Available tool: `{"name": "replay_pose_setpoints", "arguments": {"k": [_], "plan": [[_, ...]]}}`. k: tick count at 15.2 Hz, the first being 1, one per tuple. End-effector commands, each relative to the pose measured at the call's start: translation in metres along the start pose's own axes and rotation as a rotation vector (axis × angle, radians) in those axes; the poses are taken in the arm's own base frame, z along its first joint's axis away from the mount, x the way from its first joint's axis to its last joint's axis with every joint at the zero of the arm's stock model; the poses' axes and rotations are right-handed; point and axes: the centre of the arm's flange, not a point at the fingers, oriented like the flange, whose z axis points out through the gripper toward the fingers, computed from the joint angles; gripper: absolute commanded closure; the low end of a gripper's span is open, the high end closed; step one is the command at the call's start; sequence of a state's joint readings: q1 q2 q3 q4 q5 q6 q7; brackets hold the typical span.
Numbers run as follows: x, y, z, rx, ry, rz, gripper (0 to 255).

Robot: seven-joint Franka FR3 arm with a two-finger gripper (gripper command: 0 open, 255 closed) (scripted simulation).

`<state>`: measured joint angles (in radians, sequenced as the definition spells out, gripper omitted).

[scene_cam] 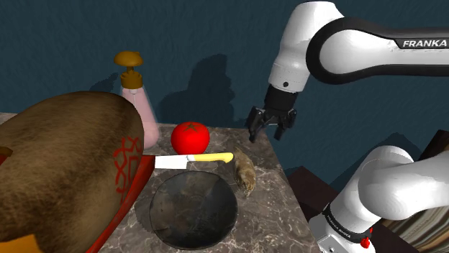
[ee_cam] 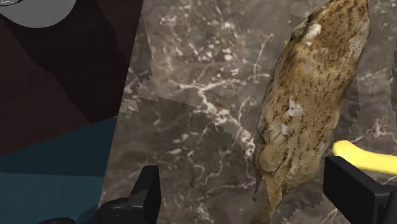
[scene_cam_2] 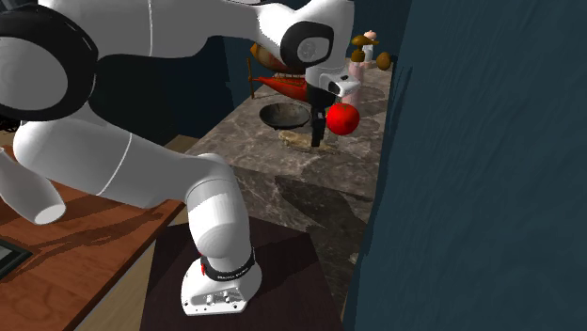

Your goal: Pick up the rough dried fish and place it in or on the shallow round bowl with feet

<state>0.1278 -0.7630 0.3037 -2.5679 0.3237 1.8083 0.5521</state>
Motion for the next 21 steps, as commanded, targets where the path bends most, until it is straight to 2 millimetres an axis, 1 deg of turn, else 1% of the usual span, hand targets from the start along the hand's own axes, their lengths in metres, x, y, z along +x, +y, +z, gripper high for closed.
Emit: {"name": "replay_pose_setpoints", "arguments": {"k": [1,4,5,11,12,20,21], "plan": [[-0.004,-0.017,0.013,0.020,-0.003,0.019,0],[-0.013,-0.046,0.033,0.048,-0.009,0.044,0],[-0.014,-0.050,0.036,0.052,-0.009,0.048,0],[-0.014,-0.052,0.067,0.052,-0.009,0.048,0],[-0.014,-0.052,0.076,0.052,-0.009,0.048,0],[-0.014,-0.052,0.076,0.052,-0.009,0.048,0],[-0.014,-0.052,0.076,0.052,-0.009,0.048,255]]}}
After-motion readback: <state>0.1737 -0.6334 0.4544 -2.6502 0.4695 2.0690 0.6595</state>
